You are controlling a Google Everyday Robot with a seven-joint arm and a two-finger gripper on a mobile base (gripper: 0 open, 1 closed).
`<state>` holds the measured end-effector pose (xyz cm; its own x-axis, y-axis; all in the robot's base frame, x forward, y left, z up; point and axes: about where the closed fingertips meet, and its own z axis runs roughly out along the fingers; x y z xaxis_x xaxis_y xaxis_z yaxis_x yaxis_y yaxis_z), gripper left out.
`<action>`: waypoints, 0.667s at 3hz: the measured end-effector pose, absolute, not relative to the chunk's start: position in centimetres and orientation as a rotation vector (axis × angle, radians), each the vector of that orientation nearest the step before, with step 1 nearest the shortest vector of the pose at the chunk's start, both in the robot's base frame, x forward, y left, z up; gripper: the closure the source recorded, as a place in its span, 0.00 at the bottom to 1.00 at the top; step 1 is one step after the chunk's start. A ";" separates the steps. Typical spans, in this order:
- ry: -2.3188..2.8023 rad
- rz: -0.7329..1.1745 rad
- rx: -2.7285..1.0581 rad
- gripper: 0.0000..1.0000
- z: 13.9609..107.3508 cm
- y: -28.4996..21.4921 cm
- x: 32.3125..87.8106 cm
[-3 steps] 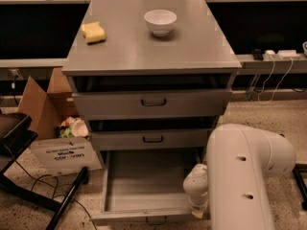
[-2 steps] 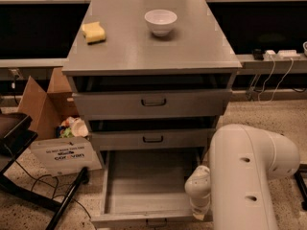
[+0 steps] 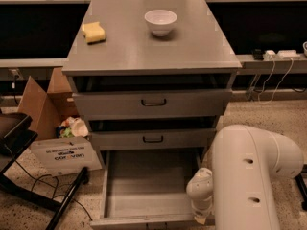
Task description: Open bottom drawer
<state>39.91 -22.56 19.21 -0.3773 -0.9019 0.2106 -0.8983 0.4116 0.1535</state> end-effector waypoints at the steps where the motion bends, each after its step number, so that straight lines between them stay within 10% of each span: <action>1: -2.414 -0.025 1.562 1.00 19.2 -22.7 39.5; 2: -2.421 -0.033 1.543 1.00 19.4 -22.8 38.7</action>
Offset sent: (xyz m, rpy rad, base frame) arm -0.6619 -0.2141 0.1336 0.0644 0.4161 -1.0357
